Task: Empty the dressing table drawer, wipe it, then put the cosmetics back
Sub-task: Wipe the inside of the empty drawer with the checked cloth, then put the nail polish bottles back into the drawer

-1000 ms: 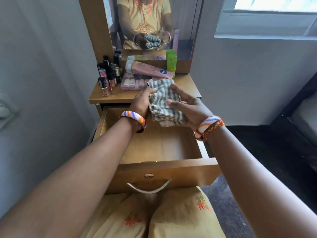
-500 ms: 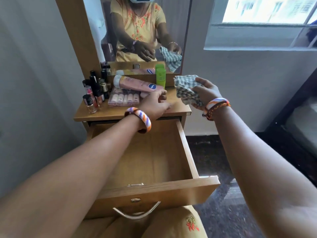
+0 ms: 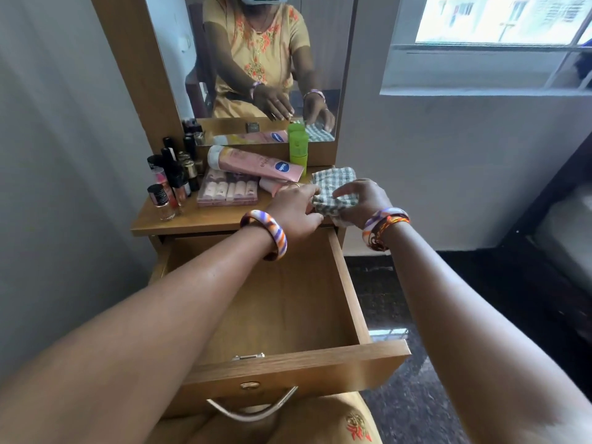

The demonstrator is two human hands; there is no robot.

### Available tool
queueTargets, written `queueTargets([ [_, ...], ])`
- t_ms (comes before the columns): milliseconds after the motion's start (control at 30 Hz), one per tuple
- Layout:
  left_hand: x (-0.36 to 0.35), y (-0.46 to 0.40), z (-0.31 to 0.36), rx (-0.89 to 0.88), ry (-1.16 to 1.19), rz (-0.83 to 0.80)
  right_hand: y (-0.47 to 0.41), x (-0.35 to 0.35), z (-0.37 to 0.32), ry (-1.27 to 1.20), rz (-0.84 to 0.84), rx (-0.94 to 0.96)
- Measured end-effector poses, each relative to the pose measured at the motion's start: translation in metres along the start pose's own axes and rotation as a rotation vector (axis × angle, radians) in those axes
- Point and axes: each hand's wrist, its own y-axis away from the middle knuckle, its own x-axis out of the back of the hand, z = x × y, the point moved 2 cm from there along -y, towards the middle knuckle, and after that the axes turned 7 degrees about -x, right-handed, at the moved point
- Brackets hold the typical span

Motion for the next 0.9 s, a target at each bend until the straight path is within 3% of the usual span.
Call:
queueTargets([
  [133,0.003,0.002,-0.001,0.005,0.01,0.005,-0.015,-0.004,-0.01,0.029,0.013,-0.007],
  [333,0.017,0.009,-0.009,0.023,0.022,0.031,-0.037,-0.01,-0.019,0.241,-0.174,0.026],
  [500,0.034,0.017,-0.018,0.038,0.01,0.053,-0.027,0.003,-0.026,0.269,-0.112,0.055],
  [667,0.056,0.03,-0.034,0.086,0.033,0.111,-0.004,0.025,-0.062,0.211,0.029,0.216],
  [900,0.104,0.055,-0.063,0.119,0.02,0.219,0.023,0.017,-0.14,0.326,-0.076,0.418],
])
